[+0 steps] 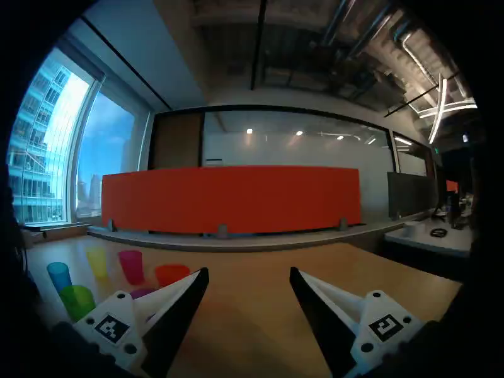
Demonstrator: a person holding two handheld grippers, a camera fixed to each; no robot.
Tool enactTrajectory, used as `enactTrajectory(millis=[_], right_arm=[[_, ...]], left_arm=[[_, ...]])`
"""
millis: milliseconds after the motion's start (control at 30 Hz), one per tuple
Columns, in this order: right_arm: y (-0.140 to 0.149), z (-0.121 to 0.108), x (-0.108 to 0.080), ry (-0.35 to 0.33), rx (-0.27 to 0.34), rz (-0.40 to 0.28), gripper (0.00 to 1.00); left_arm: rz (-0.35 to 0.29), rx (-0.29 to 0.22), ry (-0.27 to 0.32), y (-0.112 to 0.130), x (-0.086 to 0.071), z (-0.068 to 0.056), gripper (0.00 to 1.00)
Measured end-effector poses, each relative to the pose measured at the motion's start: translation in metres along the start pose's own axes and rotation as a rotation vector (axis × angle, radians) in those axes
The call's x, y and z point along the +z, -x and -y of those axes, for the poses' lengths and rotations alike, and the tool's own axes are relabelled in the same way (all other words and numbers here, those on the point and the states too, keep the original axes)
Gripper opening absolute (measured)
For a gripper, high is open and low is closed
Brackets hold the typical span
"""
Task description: Pour water
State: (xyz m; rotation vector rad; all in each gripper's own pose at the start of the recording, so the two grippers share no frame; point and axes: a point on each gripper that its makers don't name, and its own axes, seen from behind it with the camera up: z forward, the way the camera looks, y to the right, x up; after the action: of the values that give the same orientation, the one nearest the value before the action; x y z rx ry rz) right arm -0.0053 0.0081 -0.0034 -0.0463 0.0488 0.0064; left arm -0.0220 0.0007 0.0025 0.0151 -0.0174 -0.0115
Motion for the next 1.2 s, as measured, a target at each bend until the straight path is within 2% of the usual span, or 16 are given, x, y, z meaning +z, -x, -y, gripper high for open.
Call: enactTrajectory(millis=[567,1200], right_arm=[[0.013,0.000,0.001,0.006,-0.014,0.046,0.99],[0.013,0.003,0.000,-0.004,-0.013,0.048,0.99]], left_arm=[[0.000,0.000,0.000,0.000,0.000,-0.001,0.98],[0.000,0.000,0.000,0.000,0.000,0.000,0.97]])
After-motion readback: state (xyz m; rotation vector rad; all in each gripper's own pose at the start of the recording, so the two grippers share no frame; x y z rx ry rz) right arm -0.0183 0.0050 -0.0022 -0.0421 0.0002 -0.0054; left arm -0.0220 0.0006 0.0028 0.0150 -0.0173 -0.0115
